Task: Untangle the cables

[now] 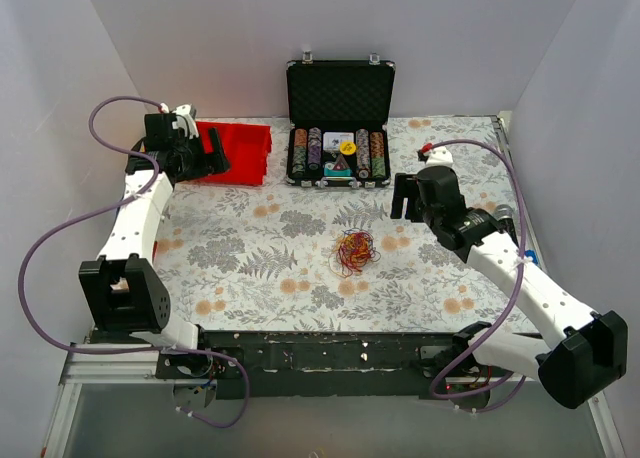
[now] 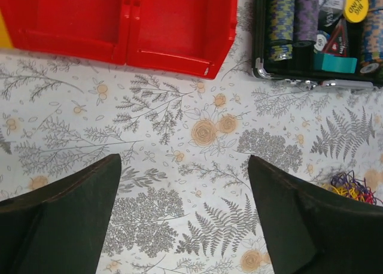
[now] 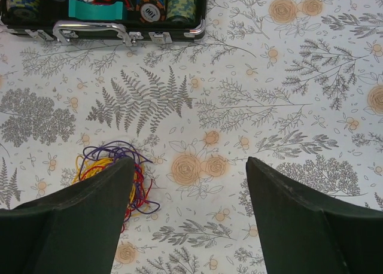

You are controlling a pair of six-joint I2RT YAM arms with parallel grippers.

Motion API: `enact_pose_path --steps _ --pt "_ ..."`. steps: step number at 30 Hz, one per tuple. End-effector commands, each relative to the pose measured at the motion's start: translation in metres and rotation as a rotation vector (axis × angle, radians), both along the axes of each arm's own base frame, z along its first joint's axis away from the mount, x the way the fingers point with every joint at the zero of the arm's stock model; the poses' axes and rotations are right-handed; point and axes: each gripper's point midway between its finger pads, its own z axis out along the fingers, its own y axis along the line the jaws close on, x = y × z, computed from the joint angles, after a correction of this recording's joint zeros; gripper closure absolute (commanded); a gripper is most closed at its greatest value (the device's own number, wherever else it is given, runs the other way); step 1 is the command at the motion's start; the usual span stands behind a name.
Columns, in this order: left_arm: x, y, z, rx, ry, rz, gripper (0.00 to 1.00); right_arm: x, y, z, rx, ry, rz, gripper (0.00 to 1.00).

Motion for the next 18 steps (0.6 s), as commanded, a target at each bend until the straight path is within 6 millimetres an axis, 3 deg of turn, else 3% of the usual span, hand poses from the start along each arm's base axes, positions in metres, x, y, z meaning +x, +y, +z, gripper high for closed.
enact_pose_path --steps 1,3,9,13,18 --pt "0.013 0.015 0.018 0.018 -0.035 0.102 0.07 -0.006 -0.007 -0.006 -0.029 0.003 -0.048 0.15" --pt "0.022 0.017 0.013 0.035 -0.032 0.104 0.02 -0.008 -0.004 -0.008 -0.036 0.008 -0.035 0.14" --pt "0.069 0.028 0.004 0.059 -0.043 0.156 0.02 -0.01 0.011 -0.014 -0.041 0.007 0.004 0.13" --pt "0.106 0.042 -0.012 0.111 -0.037 0.203 0.02 -0.012 0.023 -0.02 -0.046 0.013 0.018 0.13" --pt "0.141 0.044 -0.036 0.136 -0.026 0.186 0.02 -0.016 0.036 -0.024 -0.057 0.01 0.043 0.13"
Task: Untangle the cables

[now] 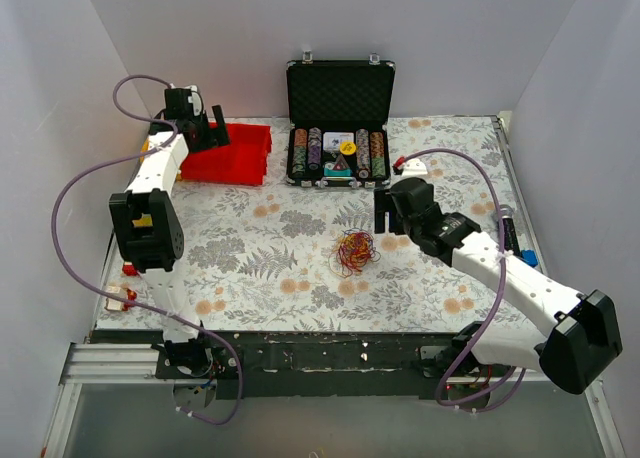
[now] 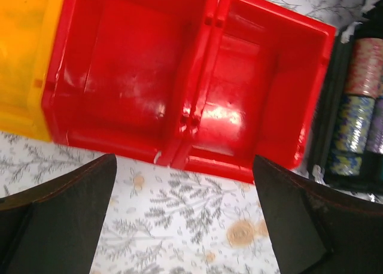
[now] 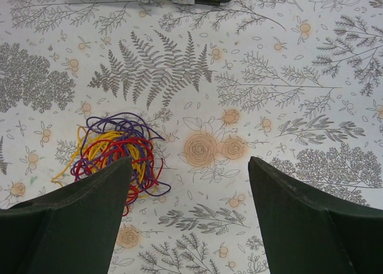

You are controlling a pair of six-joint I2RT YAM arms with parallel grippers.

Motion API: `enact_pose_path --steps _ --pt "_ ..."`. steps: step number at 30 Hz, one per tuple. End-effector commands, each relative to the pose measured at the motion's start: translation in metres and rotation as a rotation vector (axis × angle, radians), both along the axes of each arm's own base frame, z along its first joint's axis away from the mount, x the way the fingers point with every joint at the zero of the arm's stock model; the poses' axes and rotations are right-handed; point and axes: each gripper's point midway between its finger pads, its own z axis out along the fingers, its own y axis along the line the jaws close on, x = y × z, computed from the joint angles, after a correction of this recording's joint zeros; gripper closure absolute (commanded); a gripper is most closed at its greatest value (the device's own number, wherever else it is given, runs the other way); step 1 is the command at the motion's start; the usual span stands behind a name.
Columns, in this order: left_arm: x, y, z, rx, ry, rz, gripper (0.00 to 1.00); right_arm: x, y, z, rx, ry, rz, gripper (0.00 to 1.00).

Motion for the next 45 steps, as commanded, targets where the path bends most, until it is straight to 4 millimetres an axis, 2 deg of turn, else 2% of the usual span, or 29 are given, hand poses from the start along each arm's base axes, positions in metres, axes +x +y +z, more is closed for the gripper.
enact_pose_path --steps 1,6,7,12,14,18,21,23,25,28,30,32,38,41,45 --pt "0.029 0.009 0.004 0.053 -0.048 0.009 0.02 0.004 0.01 0.005 0.022 -0.05 -0.009 0.13" --pt "0.051 0.011 -0.022 0.134 -0.036 0.004 0.02 0.004 0.017 -0.003 0.029 -0.051 0.008 0.12" --pt "0.054 -0.008 -0.027 0.145 -0.038 -0.031 0.02 0.004 0.018 -0.005 0.027 -0.047 0.011 0.12" --pt "0.066 -0.021 -0.053 0.212 -0.038 -0.056 0.04 0.008 0.023 -0.013 0.021 -0.035 0.018 0.12" --pt "0.069 -0.024 -0.059 0.216 -0.037 -0.06 0.18 0.011 0.026 -0.018 0.02 -0.033 0.023 0.12" --pt "0.071 -0.021 -0.07 0.233 -0.034 -0.035 0.57 0.015 0.037 -0.03 0.03 -0.009 0.046 0.11" --pt "0.067 -0.023 -0.069 0.228 -0.045 -0.041 0.73 0.017 0.048 -0.041 0.045 0.018 0.066 0.11" --pt "0.062 -0.024 -0.066 0.225 -0.049 -0.046 0.75 0.018 0.057 -0.048 0.043 0.031 0.085 0.11" --pt "0.056 -0.025 -0.067 0.22 -0.041 -0.053 0.75 0.018 0.064 -0.058 0.033 0.053 0.098 0.1" --pt "0.047 -0.027 -0.061 0.211 -0.044 -0.063 0.81 0.018 0.072 -0.074 0.021 0.092 0.108 0.1" --pt "0.035 -0.028 -0.063 0.2 -0.028 -0.073 0.87 0.017 0.077 -0.084 0.027 0.116 0.112 0.1" --pt "0.023 -0.029 -0.057 0.194 -0.033 -0.08 0.88 0.012 0.084 -0.095 0.024 0.14 0.126 0.1" --pt "-0.02 -0.031 -0.048 0.187 -0.035 -0.101 0.94 -0.014 0.098 -0.116 0.022 0.188 0.181 0.16" --pt "-0.044 -0.042 -0.038 0.171 -0.047 -0.133 0.94 -0.032 0.095 -0.123 0.013 0.203 0.188 0.21" --pt "-0.082 -0.065 -0.038 0.152 -0.038 -0.19 0.94 -0.052 0.087 -0.127 0.036 0.219 0.175 0.33"
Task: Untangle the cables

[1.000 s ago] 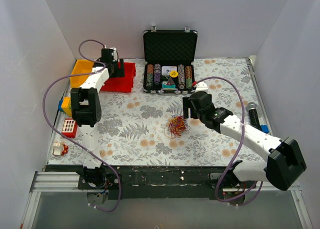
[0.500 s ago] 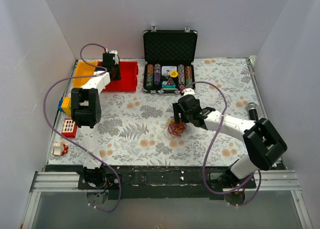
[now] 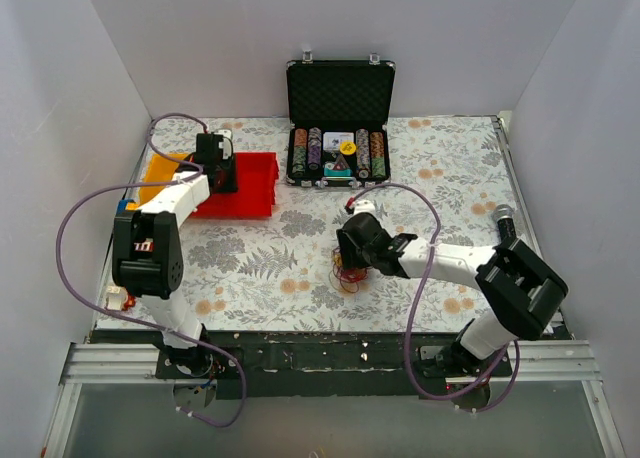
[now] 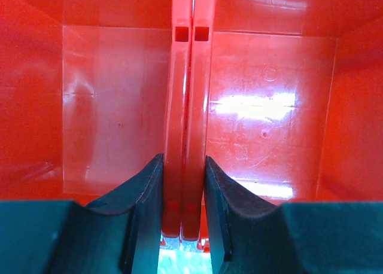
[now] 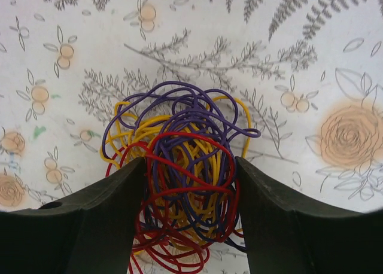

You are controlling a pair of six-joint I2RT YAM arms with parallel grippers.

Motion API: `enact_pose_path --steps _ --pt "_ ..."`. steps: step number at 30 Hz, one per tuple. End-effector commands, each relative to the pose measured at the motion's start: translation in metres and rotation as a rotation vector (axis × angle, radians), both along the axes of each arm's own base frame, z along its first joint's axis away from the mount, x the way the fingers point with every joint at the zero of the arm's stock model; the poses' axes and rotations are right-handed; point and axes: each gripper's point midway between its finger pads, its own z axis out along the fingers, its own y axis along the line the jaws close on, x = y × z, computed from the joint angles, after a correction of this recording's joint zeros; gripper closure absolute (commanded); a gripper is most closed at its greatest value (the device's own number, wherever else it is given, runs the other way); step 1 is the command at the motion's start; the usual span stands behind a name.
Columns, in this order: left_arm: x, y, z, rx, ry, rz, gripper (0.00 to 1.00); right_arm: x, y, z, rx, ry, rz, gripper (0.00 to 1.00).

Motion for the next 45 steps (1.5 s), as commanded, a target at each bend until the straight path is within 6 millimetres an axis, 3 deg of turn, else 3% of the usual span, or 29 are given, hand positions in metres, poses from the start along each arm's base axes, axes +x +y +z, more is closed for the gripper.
enact_pose_path --steps 1,9,15,20,27,30,33,39,42,45 --pt "-0.028 -0.034 0.046 -0.042 -0.107 -0.081 0.94 -0.025 -0.01 -0.001 0.037 0.017 -0.027 0.35" --pt "-0.073 -0.075 0.038 -0.04 -0.083 -0.176 0.94 -0.054 -0.03 0.006 0.086 0.021 -0.063 0.41" --pt "-0.1 -0.109 0.026 -0.056 -0.038 -0.228 0.94 -0.061 -0.042 0.01 0.096 0.017 -0.09 0.41" --pt "-0.127 -0.149 0.01 -0.125 0.041 -0.272 0.9 -0.066 -0.044 0.014 0.112 0.017 -0.095 0.41" --pt "-0.156 -0.205 -0.015 -0.221 0.178 -0.378 0.71 -0.08 -0.04 0.021 0.157 0.028 -0.093 0.28" --pt "-0.154 -0.218 -0.022 -0.22 0.218 -0.395 0.66 -0.081 -0.041 0.027 0.146 0.02 -0.093 0.27" --pt "-0.143 -0.228 -0.01 -0.231 0.227 -0.398 0.59 -0.074 -0.045 0.042 0.122 -0.019 -0.097 0.23" --pt "-0.146 -0.251 0.026 -0.34 0.214 -0.497 0.1 -0.059 -0.025 0.063 0.125 -0.076 -0.029 0.21" --pt "-0.15 -0.251 0.042 -0.357 0.224 -0.533 0.03 -0.05 -0.017 0.074 0.115 -0.098 -0.033 0.18" --pt "-0.139 -0.235 0.072 -0.405 0.17 -0.539 0.02 -0.035 -0.007 0.092 0.13 -0.167 -0.024 0.17"
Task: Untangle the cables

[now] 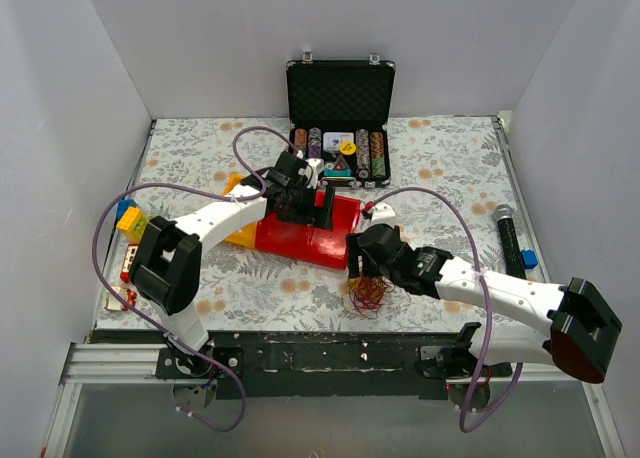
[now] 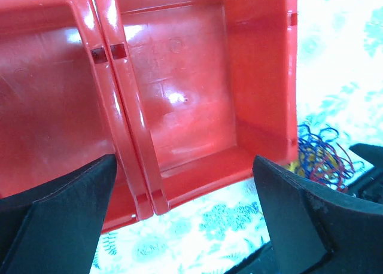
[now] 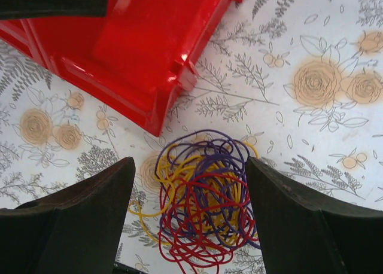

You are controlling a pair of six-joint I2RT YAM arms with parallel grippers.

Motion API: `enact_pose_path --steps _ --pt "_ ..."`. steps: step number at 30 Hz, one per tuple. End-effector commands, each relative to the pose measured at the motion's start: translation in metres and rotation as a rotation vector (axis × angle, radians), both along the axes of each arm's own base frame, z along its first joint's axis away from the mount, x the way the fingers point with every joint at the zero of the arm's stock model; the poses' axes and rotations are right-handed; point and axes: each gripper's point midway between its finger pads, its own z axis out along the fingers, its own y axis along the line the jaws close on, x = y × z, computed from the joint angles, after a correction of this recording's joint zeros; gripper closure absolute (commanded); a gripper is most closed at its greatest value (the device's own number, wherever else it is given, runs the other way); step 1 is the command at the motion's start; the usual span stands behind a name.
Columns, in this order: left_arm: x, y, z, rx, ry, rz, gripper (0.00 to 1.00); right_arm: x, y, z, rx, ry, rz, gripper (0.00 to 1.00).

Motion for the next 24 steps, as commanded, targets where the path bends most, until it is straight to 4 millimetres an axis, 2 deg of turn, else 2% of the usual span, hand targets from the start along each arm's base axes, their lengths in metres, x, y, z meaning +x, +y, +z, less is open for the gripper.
enact_pose_path --steps 1,4,6,11,13,15,17,21,24 --pt "0.01 0.013 0.076 -0.14 -0.083 -0.032 0.02 0.029 0.019 0.041 0.036 -0.13 0.004 0.17" --pt "0.034 0.052 0.099 -0.134 -0.128 0.025 0.02 0.045 0.027 0.045 0.017 -0.138 0.003 0.17" --pt "0.05 0.084 0.105 -0.088 -0.164 0.085 0.02 0.057 0.029 0.041 -0.017 -0.133 -0.012 0.17" --pt "0.072 0.152 0.096 0.102 -0.249 0.235 0.02 0.079 0.032 0.016 -0.102 -0.079 -0.03 0.24" --pt "0.076 0.176 0.082 0.186 -0.278 0.29 0.02 0.084 0.026 0.007 -0.128 -0.057 -0.045 0.31" --pt "0.08 0.2 0.074 0.276 -0.322 0.362 0.02 0.087 0.012 -0.003 -0.145 -0.033 -0.076 0.42" --pt "0.079 0.211 0.066 0.32 -0.332 0.394 0.02 0.09 -0.003 -0.01 -0.141 -0.011 -0.102 0.46" --pt "0.07 0.213 0.051 0.332 -0.325 0.377 0.02 0.096 -0.027 -0.011 -0.166 -0.022 -0.125 0.46" --pt "0.063 0.209 0.043 0.316 -0.305 0.352 0.03 0.103 -0.03 -0.006 -0.167 -0.037 -0.12 0.44"
